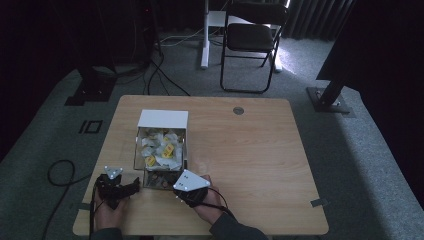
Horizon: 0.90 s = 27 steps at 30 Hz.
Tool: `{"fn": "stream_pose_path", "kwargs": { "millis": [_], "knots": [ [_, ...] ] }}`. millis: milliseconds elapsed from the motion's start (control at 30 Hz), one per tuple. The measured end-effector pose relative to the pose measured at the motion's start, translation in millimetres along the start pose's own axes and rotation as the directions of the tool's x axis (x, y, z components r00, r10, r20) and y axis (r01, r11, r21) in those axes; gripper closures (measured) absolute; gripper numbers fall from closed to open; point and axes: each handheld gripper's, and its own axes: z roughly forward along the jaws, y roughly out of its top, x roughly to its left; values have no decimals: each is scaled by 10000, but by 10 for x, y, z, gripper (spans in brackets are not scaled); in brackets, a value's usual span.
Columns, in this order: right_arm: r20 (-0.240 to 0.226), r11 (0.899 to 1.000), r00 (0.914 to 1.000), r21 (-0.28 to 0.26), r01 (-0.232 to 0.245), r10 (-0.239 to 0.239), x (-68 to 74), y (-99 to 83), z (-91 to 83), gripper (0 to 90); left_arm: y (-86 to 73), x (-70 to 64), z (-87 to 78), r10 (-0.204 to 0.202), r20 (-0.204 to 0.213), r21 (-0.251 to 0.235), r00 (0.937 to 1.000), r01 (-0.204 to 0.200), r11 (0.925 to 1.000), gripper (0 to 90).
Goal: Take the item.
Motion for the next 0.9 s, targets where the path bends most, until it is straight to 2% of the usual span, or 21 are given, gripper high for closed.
{"fn": "stream_pose_path", "kwargs": {
  "millis": [100, 200, 267, 367, 600, 700, 900],
  "knots": [
    [-46, 10000, 10000, -28, -32, 31, -27, 17, -26, 900, 0, 0, 0, 1, -1, 0, 10000, -1, 10000, 105],
    [-92, 9998, 9999, 208, -52, 54, -14, -12, -10, 900, 0, 0, 0, 3, -4, -1, 10000, -3, 10000, 105],
    [-128, 9995, 9999, 297, -63, 67, 11, -46, 9, 798, 0, 0, 0, 1, 0, 0, 10000, -1, 10000, 105],
    [-149, 9991, 9998, 400, -143, 149, 49, -93, 52, 702, 0, 0, 0, 2, -2, -1, 10000, -2, 10000, 105],
    [158, 9970, 9995, 728, -276, 265, 78, -140, 176, 578, 0, 0, 0, 0, 1, 1, 10000, 0, 10000, 105],
    [251, 9953, 9995, 951, -196, 173, 83, -165, 217, 614, 0, 0, 0, 0, 1, 1, 10000, 0, 10000, 105],
    [249, 9935, 9994, 1113, -246, 220, 72, -174, 226, 864, 0, 0, 0, 1, 0, 0, 10000, -1, 10000, 105]
  ]
}}
